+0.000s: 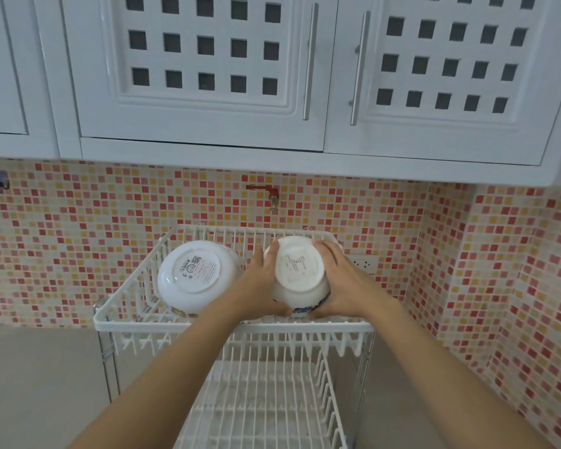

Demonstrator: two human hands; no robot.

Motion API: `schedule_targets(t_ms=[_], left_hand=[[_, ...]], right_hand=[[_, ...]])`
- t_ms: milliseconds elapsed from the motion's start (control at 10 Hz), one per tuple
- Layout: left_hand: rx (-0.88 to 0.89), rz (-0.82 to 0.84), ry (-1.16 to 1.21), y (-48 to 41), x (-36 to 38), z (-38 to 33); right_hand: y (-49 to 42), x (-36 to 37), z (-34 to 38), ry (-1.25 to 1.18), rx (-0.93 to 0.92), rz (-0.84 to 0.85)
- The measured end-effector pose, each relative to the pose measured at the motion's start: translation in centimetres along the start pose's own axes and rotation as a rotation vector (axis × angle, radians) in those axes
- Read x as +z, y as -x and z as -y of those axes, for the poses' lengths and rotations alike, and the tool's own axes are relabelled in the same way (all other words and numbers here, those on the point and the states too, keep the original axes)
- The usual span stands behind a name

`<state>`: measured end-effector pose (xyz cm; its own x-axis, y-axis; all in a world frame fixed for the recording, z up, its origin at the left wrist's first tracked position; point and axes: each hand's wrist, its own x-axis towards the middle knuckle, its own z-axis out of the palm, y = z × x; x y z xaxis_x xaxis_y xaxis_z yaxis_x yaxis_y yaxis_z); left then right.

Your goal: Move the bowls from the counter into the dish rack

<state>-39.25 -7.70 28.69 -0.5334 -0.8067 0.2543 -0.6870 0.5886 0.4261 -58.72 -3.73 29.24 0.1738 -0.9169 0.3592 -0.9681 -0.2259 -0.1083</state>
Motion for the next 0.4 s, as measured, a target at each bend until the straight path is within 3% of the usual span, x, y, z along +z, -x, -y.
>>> schedule_targets(t_ms=[200,400], left_hand=[[0.006,0.043,0.089,0.6,-1.6,0.0],[0.035,-0.241,0.129,2.9,-4.2,-0.9]], right_hand=[[1.0,-0.9,0.6,-0.16,0.052,0.091],[2.3,-2.2,4.3,-0.156,0.039,-0.062]])
